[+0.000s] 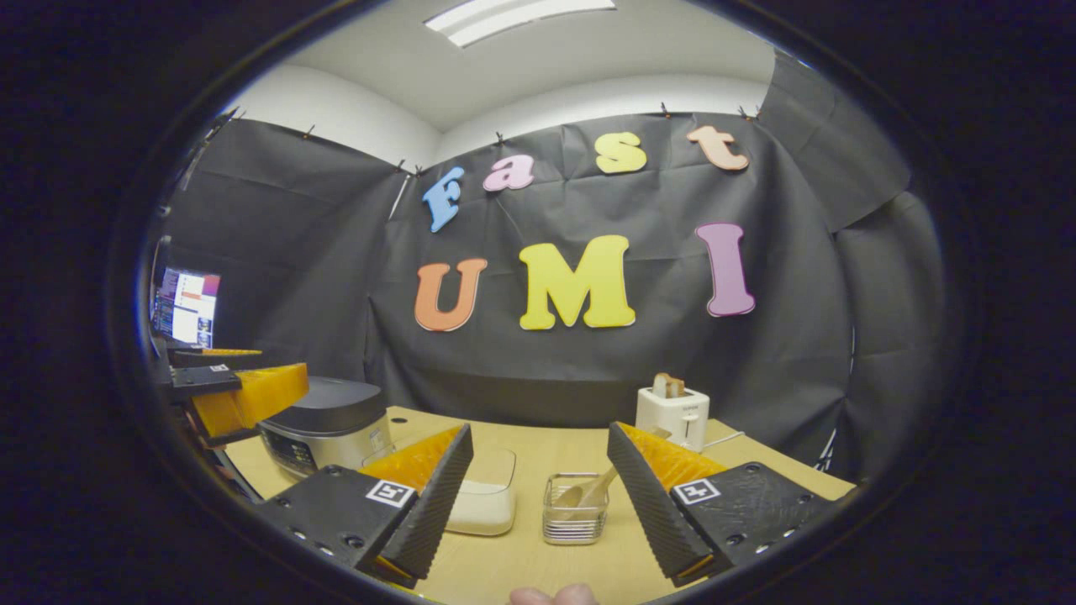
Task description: Close the left gripper, press the button to open the rice cooker; take a wooden spoon from the chopstick holder with the right hand, scoop a spoonful of rice and pour it into the rice cooker, then put the wooden spoon back into the chopstick holder.
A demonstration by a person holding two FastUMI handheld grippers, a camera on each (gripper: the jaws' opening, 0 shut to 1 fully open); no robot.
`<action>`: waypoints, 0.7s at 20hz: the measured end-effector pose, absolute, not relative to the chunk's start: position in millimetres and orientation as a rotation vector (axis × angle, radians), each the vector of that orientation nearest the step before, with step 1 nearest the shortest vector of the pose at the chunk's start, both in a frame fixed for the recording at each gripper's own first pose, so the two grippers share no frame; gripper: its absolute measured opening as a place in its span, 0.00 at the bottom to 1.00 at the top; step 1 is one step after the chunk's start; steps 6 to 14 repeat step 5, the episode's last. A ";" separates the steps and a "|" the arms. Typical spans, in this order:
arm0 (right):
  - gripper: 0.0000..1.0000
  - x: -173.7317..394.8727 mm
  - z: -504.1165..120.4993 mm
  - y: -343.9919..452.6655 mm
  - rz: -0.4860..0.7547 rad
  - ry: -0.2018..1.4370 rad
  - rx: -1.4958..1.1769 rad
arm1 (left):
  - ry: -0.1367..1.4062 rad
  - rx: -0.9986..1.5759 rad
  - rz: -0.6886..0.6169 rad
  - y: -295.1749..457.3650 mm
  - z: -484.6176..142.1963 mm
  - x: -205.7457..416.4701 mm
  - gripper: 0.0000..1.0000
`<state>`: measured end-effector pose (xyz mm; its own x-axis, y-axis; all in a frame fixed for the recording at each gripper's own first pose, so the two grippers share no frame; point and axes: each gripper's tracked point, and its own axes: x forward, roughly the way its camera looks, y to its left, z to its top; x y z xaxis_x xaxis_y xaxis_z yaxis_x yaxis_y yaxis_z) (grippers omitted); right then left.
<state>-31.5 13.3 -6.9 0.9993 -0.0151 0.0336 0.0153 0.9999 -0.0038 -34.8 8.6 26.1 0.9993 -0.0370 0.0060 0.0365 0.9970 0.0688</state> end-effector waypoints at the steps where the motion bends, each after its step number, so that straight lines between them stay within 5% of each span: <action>1: 0.95 -33.1 -2.2 13.6 -0.017 -0.035 -0.010 | -0.020 0.073 -0.029 8.0 29.8 -37.5 0.98; 14: 0.92 -45.1 16.7 21.8 -0.021 -0.043 -0.043 | -0.039 0.061 -0.044 9.0 37.8 -43.5 0.98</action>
